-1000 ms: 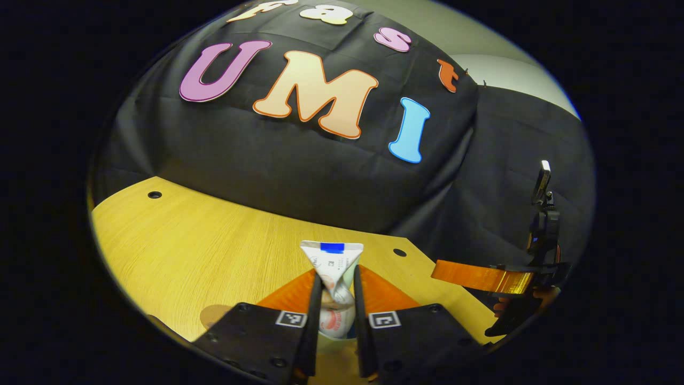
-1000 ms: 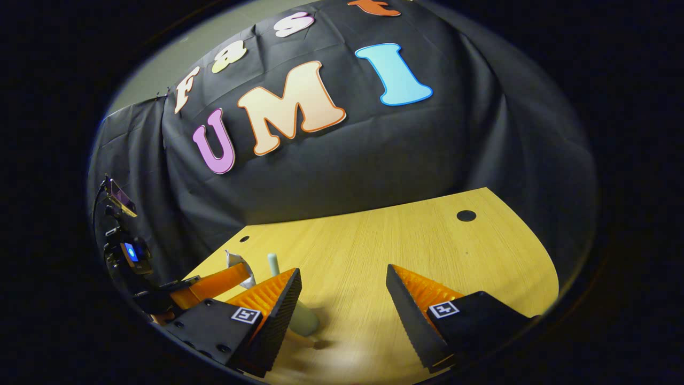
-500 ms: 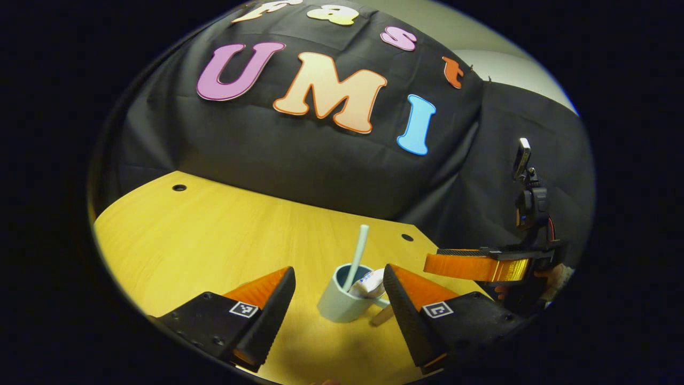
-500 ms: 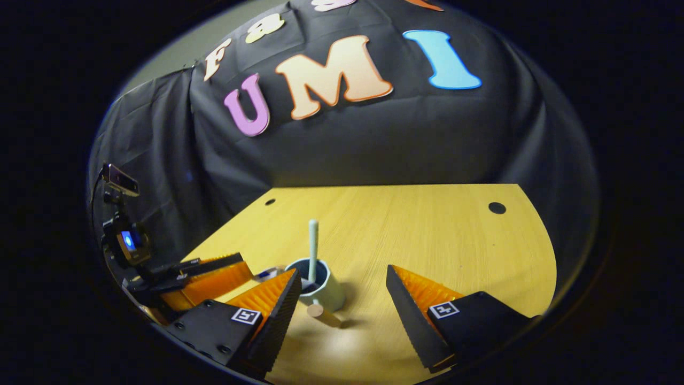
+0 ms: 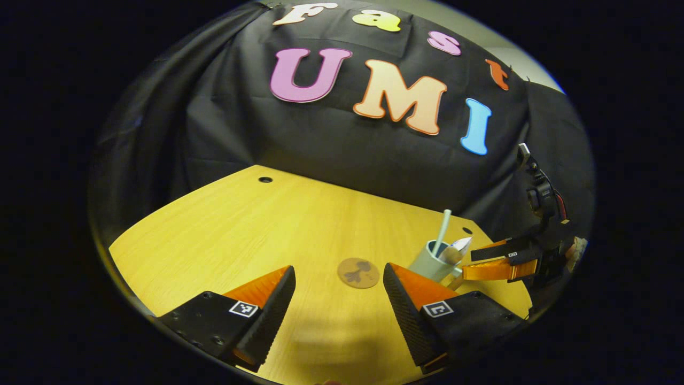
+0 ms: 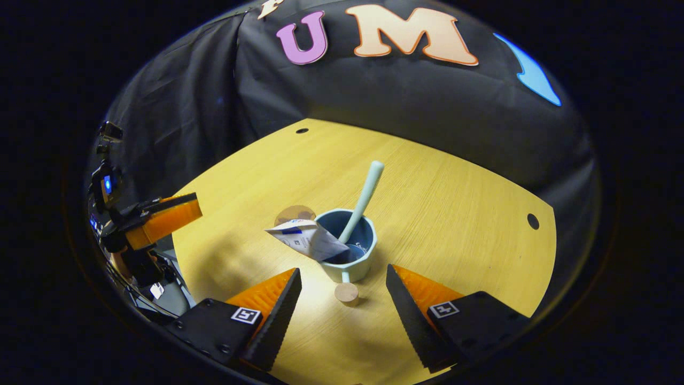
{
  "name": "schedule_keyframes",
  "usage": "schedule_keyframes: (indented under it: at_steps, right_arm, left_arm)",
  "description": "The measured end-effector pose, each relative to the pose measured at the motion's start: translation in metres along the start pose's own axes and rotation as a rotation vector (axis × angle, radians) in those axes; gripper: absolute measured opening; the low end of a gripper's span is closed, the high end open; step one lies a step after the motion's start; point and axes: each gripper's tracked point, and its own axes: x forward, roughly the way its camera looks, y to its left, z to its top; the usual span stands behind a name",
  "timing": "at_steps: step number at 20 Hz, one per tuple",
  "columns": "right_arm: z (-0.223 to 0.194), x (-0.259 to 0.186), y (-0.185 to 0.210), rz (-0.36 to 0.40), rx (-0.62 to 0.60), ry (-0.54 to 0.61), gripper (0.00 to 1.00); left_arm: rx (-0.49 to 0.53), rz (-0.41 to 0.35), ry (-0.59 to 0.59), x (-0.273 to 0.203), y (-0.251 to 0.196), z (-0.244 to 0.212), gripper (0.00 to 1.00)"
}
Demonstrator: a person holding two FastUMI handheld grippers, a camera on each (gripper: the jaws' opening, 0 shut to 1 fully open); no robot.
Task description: Put the toothbrush and toothpaste on the desktop into the cup, then pick up the cup and place it on the coaster on the desktop.
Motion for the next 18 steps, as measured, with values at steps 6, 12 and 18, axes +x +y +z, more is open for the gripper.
schedule_keyframes:
  at_steps: [6, 12, 18]
  right_arm:
    - [-0.019, 0.032, 0.003, -0.011, -0.036, 0.172, 0.94]
    - [-0.033, 0.045, -0.011, -0.054, -0.049, 0.290, 0.91]
    - [-0.043, 0.051, -0.007, -0.056, -0.073, 0.356, 0.48]
  left_arm:
    - [-0.055, 0.111, -0.010, -0.017, 0.039, -0.007, 0.95]
    - [-0.096, 0.131, 0.016, -0.018, 0.044, -0.020, 0.95]
    - [-0.102, 0.115, 0.049, -0.012, 0.034, -0.029, 0.95]
